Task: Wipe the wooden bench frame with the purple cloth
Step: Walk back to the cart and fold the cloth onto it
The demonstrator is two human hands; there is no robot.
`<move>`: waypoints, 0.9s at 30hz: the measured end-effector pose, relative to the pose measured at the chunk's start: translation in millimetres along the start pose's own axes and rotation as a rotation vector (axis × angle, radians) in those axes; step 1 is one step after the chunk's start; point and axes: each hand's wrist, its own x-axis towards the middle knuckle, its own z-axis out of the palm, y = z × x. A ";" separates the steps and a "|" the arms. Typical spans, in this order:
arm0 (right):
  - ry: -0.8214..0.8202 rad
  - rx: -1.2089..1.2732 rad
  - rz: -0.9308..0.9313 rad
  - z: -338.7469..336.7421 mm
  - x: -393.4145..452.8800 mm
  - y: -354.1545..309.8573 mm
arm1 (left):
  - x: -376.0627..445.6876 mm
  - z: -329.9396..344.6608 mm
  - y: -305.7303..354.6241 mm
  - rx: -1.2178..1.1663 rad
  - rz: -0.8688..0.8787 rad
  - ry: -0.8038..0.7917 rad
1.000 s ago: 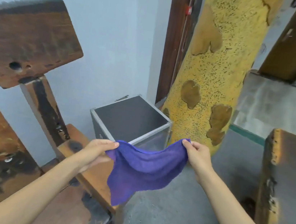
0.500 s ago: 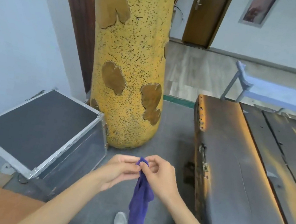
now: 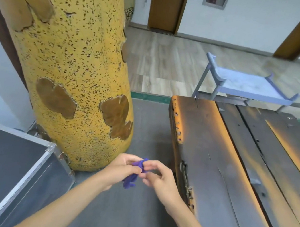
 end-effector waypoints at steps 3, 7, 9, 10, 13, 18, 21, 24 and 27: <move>0.113 -0.021 0.021 -17.9 45.0 2.3 | 46.5 -6.0 29.7 0.114 0.020 0.134; 0.094 -0.343 0.010 -44.7 110.6 5.9 | 110.6 -11.5 67.5 0.166 0.072 0.133; -0.011 -0.411 0.012 -58.5 149.4 8.0 | 148.5 -15.4 83.7 0.192 0.075 0.120; -0.067 -0.399 0.025 -65.1 169.3 8.0 | 166.7 -17.1 90.8 0.191 0.065 0.119; -0.146 -0.232 0.075 -83.7 226.2 1.5 | 227.1 -20.4 114.8 0.184 0.041 0.121; -0.138 0.008 0.134 -103.2 297.2 -10.6 | 304.8 -25.0 147.0 0.159 0.049 0.138; -0.042 -0.110 0.106 -110.1 341.6 -18.4 | 340.7 -28.5 163.8 0.146 0.054 0.172; 0.027 -0.230 0.122 -119.7 402.4 -26.1 | 392.9 -37.8 184.8 0.103 0.045 0.201; 0.102 -0.348 0.173 -131.3 464.3 -31.1 | 449.5 -55.8 207.5 0.082 0.049 0.276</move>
